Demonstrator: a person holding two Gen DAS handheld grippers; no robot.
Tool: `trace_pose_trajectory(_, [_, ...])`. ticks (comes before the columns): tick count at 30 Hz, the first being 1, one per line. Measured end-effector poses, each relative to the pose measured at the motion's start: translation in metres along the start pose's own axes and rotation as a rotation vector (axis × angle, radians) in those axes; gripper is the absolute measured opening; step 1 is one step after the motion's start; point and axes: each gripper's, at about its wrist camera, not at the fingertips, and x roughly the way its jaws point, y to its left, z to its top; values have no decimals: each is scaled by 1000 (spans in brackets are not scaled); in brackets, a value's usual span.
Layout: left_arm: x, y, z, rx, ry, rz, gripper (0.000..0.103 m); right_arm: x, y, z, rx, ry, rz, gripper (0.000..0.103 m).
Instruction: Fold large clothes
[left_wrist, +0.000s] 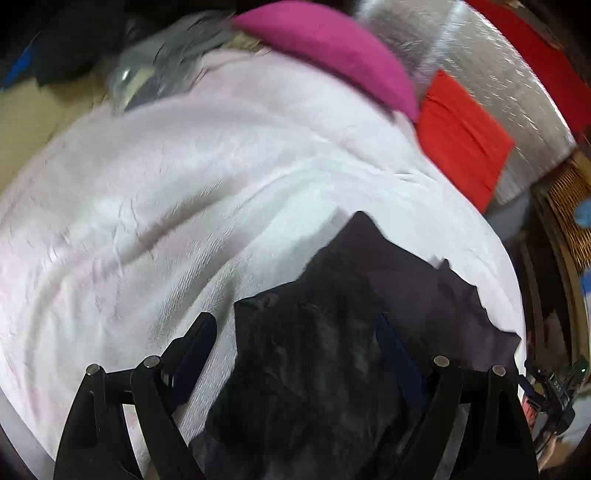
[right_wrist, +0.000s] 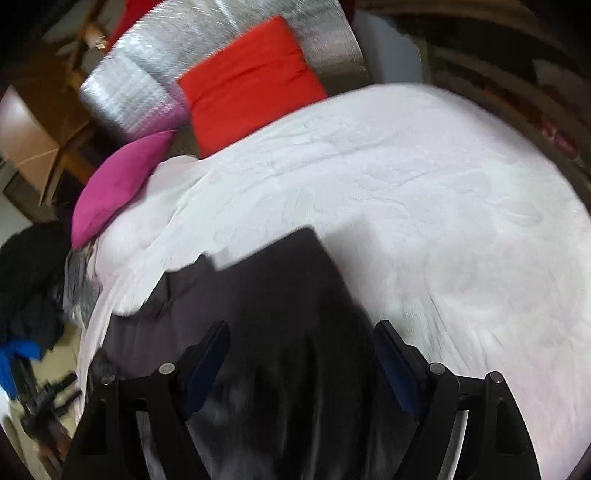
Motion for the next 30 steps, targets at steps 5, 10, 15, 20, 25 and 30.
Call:
trace_pose_trajectory(5, [22,-8,3,46,33,14,87,34,-12,26,71,41,34,83])
trace_pose_trajectory(10, [32,-14,5,68,66,10,55,56,-3,28,47,117,111,83])
trace_pose_trajectory(15, [26,-23,6,107,22,21,42,56,16,24,-72,69,0,30])
trace_pose_trajectory(20, [13,-28,9,128,-52,-20,33,36,24,24,-122,-37,-78,18])
trace_pose_trajectory(25, [17,-40,11,188,-115,40,33,32,17,29,-74,-84,-115,18])
trace_pose_trajectory(30, [36,-36,10,191,-34,113,42,57,6,22,-39,5,-139,19])
